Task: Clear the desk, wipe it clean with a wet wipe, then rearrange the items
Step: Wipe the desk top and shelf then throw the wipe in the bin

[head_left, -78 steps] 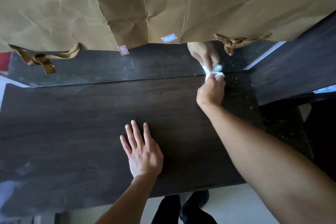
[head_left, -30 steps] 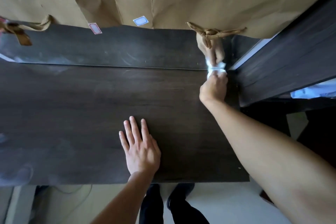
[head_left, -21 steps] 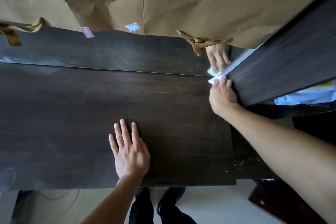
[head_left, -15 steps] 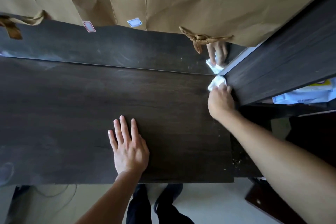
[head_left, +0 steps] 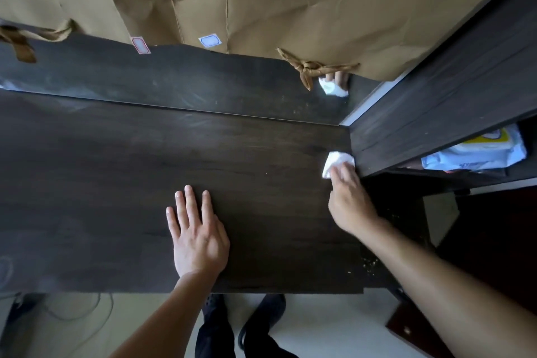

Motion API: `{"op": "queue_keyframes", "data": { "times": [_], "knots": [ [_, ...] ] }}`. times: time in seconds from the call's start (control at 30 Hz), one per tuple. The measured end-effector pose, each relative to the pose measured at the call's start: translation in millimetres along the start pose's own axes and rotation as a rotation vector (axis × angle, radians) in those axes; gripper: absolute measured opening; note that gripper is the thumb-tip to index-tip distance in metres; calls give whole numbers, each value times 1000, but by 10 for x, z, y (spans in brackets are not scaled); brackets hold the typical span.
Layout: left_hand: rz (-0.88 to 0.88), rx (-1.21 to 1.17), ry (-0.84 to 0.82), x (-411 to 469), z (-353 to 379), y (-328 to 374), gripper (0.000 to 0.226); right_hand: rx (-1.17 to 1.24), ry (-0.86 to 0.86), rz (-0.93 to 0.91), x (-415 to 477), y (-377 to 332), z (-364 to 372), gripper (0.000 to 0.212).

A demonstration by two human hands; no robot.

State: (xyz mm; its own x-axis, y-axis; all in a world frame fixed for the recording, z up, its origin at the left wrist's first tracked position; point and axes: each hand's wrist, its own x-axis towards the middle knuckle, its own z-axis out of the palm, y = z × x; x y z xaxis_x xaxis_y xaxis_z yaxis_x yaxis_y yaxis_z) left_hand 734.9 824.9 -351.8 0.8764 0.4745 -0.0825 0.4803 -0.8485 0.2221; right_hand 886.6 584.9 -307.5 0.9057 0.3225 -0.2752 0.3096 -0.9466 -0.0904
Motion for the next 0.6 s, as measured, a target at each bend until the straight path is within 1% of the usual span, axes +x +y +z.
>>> {"op": "queue_keyframes", "data": {
  "times": [0.07, 0.1, 0.13, 0.2, 0.27, 0.3, 0.33, 0.37, 0.43, 0.5, 0.53, 0.6],
  "knots": [
    [-1, 1, -9, -4, 4, 5, 58, -125, -20, -186, -507, -10, 89, 29],
    [-3, 1, -15, -10, 4, 3, 58, -144, -17, -220, -588, 1, 111, 22],
    [-4, 4, -17, -14, 4, 1, 59, -119, 6, -212, -533, 1, 105, 22],
    [-8, 3, -13, -12, 8, 3, 60, -56, 107, -150, -147, 24, 77, 37],
    [-17, -1, -4, -9, 7, 11, 60, 43, 167, -56, 316, 58, 28, 52],
    [-17, -1, 0, -11, 7, 14, 60, 87, 161, 12, 434, 65, 26, 55],
    [-14, -1, 3, -12, 9, 15, 60, 84, 140, 41, 427, 55, 49, 56],
    [-11, -3, 8, -10, 11, 14, 60, 71, 128, 12, 298, 41, 110, 56],
    [-15, -10, 12, -6, 8, 11, 60, 123, 101, -110, -267, -48, 247, 53],
    [-19, -10, 4, -11, 2, 17, 60, 177, 16, -234, -951, -187, 384, 50],
    [-19, -10, 5, -13, 1, 18, 60, 180, -18, -307, -1150, -232, 407, 49],
    [-15, -14, 21, -12, 4, 15, 59, 177, -36, -409, -1040, -188, 387, 43]
  ]
}}
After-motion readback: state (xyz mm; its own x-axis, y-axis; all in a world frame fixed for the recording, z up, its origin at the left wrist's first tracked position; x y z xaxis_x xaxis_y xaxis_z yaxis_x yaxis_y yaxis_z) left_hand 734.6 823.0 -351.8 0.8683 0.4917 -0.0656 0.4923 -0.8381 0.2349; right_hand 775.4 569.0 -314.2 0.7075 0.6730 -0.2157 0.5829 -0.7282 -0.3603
